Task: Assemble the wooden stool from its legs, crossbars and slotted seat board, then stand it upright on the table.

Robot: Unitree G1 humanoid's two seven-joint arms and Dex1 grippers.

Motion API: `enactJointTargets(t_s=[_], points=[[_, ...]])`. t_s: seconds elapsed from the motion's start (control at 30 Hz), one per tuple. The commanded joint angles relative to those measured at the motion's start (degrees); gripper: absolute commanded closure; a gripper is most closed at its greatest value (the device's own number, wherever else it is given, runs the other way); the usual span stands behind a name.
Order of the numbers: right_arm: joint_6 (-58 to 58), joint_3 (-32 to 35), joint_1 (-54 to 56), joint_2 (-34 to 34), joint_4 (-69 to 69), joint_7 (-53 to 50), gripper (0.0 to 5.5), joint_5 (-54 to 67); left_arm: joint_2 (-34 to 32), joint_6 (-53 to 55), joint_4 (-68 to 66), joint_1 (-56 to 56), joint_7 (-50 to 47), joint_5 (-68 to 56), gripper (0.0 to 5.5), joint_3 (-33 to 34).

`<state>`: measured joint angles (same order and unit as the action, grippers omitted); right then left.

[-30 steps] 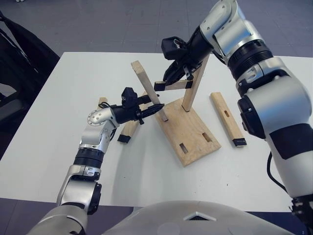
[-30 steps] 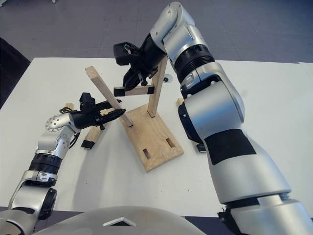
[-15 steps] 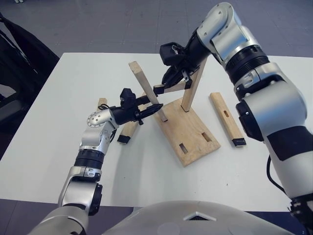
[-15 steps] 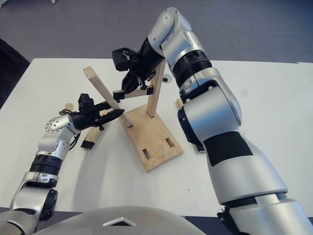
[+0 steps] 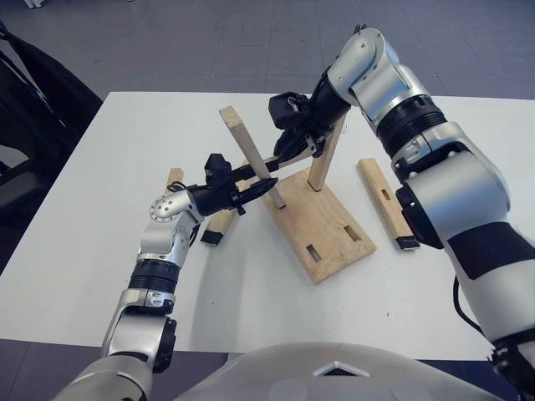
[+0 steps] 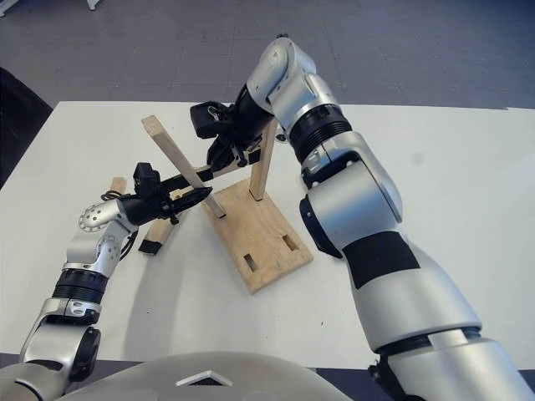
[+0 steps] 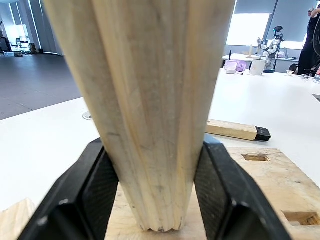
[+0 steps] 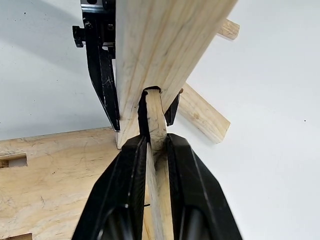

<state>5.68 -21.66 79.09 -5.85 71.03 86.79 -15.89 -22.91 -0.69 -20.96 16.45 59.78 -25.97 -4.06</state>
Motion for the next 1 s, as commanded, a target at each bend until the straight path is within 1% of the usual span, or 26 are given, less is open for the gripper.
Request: enactJointTargets(t_s=[0.03, 0.13, 0.27, 0.3, 0.33, 0.5, 0.57, 0.67, 0.73, 0.8, 0.87, 0.93, 1.0], points=[[-4.1, 3.3, -0.6, 0.1, 1.3, -3.3, 5.02, 2.2, -2.2, 0.3, -4.0, -2.6, -3.9, 7.6, 3.45, -1.4], [-3.1, 5.0, 2.3, -2.0, -0.8, -2.8, 5.02, 3.3, -2.0, 0.1, -4.0, -2.3, -4.6, 7.9, 3.45, -1.6], [-2.0, 5.5, 3.3, -3.7, -1.6, -2.6, 5.02, 3.3, -1.7, -0.4, -4.7, -1.3, -5.2, 7.8, 3.45, -1.7], [-1.9, 5.5, 3.3, -3.9, -1.4, -3.1, 4.66, 3.3, -1.7, -0.5, -4.8, -1.1, -5.1, 7.7, 3.45, -1.8], [-2.0, 5.7, 3.3, -3.9, -1.2, -3.7, 4.43, 3.3, -1.7, -0.7, -4.9, -1.1, -5.0, 7.6, 3.45, -1.9], [-2.1, 6.7, 3.8, -3.9, -1.1, -4.7, 3.50, 3.7, -1.9, -1.2, -5.2, -1.5, -4.9, 7.4, 3.45, -2.1], [-2.4, 8.3, 4.9, -4.3, -1.7, -5.1, 3.48, 5.0, -1.8, -1.2, -5.1, -1.6, -5.0, 7.4, 3.45, -2.3], [-4.6, 14.7, 8.2, -6.9, -5.5, -6.6, 3.48, 11.1, -1.8, -1.5, -5.8, -0.7, -6.1, 8.7, 3.45, -2.8], [-7.4, 18.9, 9.5, -9.6, -8.1, -10.7, 3.48, 14.4, -2.1, -1.4, -5.6, -0.2, -6.2, 9.3, 3.45, -3.4], [-10.3, 23.0, 9.1, -13.4, -10.5, -17.9, 3.48, 16.7, -2.5, -0.9, -6.3, 1.1, -5.6, 9.6, 3.45, -4.0], [-12.3, 26.3, 5.0, -18.9, -12.7, -26.9, 3.84, 16.9, -3.7, -1.4, -9.3, 4.0, -3.3, 10.9, 3.45, -5.3], [-13.3, 28.4, 0.4, -22.5, -13.1, -34.6, 4.25, 16.7, -4.9, -2.5, -12.3, 6.8, -1.1, 11.8, 3.45, -6.3], [-12.6, 29.9, -5.0, -25.3, -10.4, -43.1, 4.66, 16.1, -5.1, -3.0, -14.4, 9.8, 0.7, 11.6, 3.45, -6.6]])
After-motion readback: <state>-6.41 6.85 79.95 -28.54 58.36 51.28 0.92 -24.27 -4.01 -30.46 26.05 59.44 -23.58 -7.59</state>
